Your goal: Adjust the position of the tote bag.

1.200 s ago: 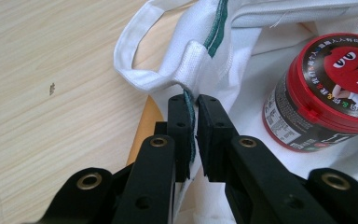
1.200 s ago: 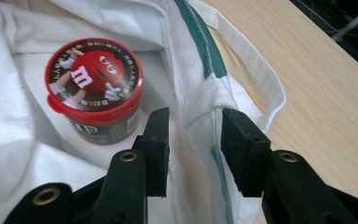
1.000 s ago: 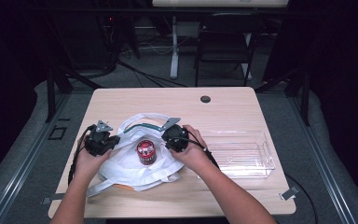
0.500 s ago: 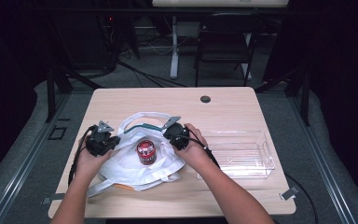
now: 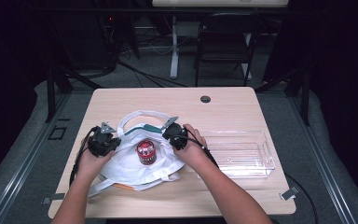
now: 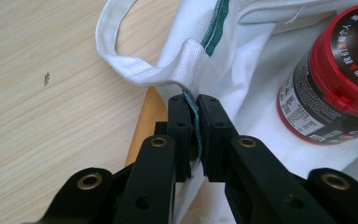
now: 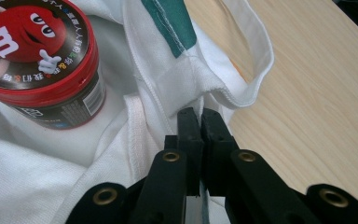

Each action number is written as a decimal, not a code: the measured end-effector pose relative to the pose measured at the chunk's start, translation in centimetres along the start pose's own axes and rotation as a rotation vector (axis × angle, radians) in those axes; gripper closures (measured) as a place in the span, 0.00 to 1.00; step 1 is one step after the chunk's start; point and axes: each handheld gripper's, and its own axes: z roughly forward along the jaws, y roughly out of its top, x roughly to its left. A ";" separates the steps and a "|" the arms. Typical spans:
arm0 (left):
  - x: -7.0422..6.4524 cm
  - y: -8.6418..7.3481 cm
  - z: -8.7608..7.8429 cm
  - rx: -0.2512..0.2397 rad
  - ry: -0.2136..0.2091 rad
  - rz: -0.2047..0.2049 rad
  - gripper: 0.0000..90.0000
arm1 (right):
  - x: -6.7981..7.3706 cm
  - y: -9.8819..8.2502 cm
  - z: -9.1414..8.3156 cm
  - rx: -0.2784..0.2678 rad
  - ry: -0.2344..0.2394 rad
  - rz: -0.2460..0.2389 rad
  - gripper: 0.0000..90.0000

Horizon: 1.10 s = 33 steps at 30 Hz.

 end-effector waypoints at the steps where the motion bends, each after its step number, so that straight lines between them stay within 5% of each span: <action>1: 0.0 0.0 0.0 0.001 -0.001 0.000 0.94 | 0.0 0.0 0.0 0.002 0.000 -0.001 0.98; 33: 0.3 -0.1 -0.1 -0.004 -0.022 -0.017 0.92 | 0.1 -0.2 0.1 0.030 0.004 -0.017 0.97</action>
